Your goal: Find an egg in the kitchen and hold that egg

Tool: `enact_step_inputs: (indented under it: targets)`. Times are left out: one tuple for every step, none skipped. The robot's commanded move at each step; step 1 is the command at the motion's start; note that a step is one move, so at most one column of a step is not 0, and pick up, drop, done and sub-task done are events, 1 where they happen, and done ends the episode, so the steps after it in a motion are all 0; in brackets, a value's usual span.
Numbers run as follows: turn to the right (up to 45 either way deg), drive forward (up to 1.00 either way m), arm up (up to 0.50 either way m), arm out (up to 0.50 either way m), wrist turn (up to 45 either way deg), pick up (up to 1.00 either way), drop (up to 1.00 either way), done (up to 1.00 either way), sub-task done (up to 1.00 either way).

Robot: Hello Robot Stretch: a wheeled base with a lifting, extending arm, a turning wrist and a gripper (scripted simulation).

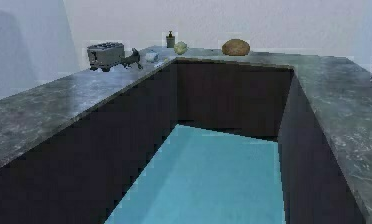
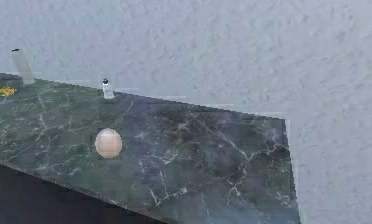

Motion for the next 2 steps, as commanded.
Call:
enact_step_inputs:
  targets:
    - [-18.0,0.00,0.00,0.00,0.0,0.00,0.00,0.00,0.00]
    - [0.0,0.00,0.50,0.00,0.0,0.00,0.00,0.00,0.00]
